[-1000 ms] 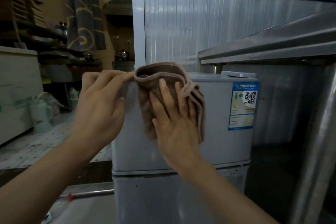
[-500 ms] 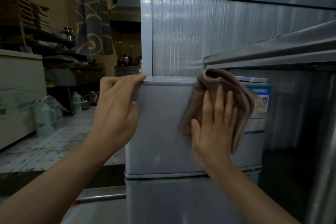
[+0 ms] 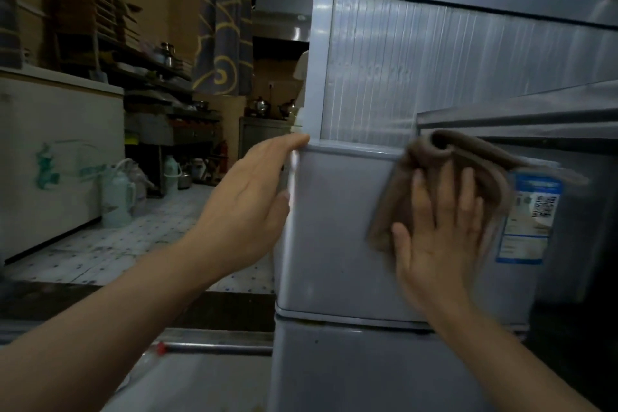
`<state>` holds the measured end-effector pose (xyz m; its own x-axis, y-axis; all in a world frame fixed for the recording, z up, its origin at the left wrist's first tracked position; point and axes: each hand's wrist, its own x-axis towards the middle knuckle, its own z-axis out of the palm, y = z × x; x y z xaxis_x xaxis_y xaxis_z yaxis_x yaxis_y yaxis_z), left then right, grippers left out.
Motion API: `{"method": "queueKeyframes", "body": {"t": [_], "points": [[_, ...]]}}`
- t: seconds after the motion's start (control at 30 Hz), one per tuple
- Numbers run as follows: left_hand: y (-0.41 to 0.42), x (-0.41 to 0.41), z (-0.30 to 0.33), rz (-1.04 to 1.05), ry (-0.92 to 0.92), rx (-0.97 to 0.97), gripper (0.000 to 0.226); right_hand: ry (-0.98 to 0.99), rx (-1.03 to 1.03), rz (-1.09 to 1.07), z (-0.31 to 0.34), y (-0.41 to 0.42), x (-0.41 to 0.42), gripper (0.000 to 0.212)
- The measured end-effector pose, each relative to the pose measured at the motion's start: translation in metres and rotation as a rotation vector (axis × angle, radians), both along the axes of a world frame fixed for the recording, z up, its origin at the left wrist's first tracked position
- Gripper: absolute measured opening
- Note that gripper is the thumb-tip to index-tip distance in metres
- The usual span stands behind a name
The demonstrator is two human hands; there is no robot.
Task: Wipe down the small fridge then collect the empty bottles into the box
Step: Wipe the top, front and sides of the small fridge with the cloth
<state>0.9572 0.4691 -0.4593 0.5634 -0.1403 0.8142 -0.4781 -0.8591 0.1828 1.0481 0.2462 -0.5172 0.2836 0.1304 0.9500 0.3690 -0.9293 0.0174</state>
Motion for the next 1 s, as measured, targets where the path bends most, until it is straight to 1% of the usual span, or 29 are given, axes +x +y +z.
{"method": "queueKeyframes", "body": {"t": [0.13,0.2,0.3,0.37,0.43,0.5,0.63,0.7,0.77,0.83,0.93,1.0], "points": [[0.009,-0.005,-0.001,-0.020,0.020,-0.069,0.063,-0.039,-0.269,0.102,0.018,0.053,-0.014,0.064],[0.017,-0.007,-0.006,-0.010,-0.002,-0.080,0.062,-0.066,-0.364,0.101,0.038,0.071,-0.018,0.058],[0.033,-0.010,-0.014,0.040,-0.027,-0.137,0.062,-0.091,-0.439,0.092,0.062,0.087,-0.017,0.049],[0.042,-0.012,-0.020,0.065,-0.007,-0.147,0.062,-0.117,-0.436,0.106,0.059,0.089,-0.016,0.043],[0.046,-0.013,-0.026,0.083,0.011,-0.137,0.063,-0.161,-0.442,0.139,0.044,0.089,-0.014,0.038],[0.045,-0.012,-0.032,0.086,0.030,-0.131,0.063,-0.174,-0.499,0.169,0.018,0.088,-0.012,0.038],[0.035,-0.011,-0.041,0.071,0.038,-0.140,0.062,-0.108,-0.676,0.182,-0.060,0.079,-0.016,0.048],[0.029,-0.012,-0.045,0.062,0.033,-0.118,0.062,-0.077,-0.731,0.167,-0.087,0.069,-0.017,0.053],[0.022,-0.013,-0.048,0.048,0.035,-0.092,0.063,-0.068,-0.745,0.166,-0.091,0.059,-0.017,0.060],[0.014,-0.013,-0.047,0.042,0.034,-0.070,0.067,-0.113,-0.719,0.173,-0.076,0.052,-0.015,0.060],[0.000,-0.008,-0.037,0.031,-0.067,-0.041,0.070,-0.182,-0.542,0.117,-0.030,0.043,-0.007,0.057],[-0.008,-0.001,-0.027,0.013,-0.124,-0.059,0.072,-0.190,-0.424,0.069,-0.002,0.039,-0.002,0.057]]}}
